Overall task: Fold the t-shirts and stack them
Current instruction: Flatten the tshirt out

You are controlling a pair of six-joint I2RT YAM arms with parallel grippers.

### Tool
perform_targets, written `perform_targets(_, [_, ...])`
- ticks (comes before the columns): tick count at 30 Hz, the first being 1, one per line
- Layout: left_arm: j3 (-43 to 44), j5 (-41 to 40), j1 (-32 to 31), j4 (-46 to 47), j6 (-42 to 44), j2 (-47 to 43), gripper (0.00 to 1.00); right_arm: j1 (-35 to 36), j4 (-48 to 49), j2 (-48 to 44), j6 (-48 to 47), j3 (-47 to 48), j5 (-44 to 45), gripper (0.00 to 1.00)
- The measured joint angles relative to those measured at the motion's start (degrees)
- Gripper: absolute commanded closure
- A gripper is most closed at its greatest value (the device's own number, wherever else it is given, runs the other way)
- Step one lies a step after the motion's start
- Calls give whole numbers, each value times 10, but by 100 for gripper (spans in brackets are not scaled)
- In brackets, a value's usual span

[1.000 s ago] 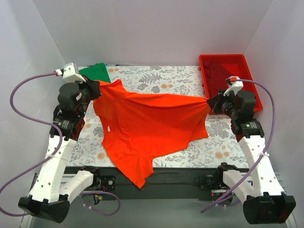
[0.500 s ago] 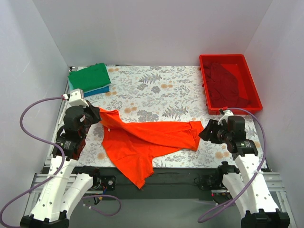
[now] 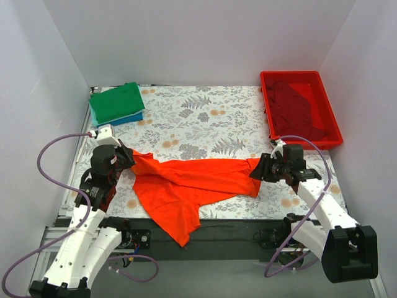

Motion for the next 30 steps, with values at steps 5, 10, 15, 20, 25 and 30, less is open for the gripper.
perform_targets(5, [-21,0,0,2,0,-16,100,19,46,68,-7,6,2,51])
perform_targets(10, [-22,-1,0,10,2,-12,100,26,79,133,-18,27,5,51])
perform_targets(15, [-22,-1,0,12,2,-8,100,31,106,173,-28,59,5,51])
perform_targets(20, [-22,-2,0,14,4,-8,100,45,122,202,-34,76,7,53])
perform_targets(25, [-22,-2,0,14,5,-7,100,66,127,216,-39,75,22,55])
perform_targets(30, [-22,-2,0,14,8,-8,100,71,133,233,-40,75,36,57])
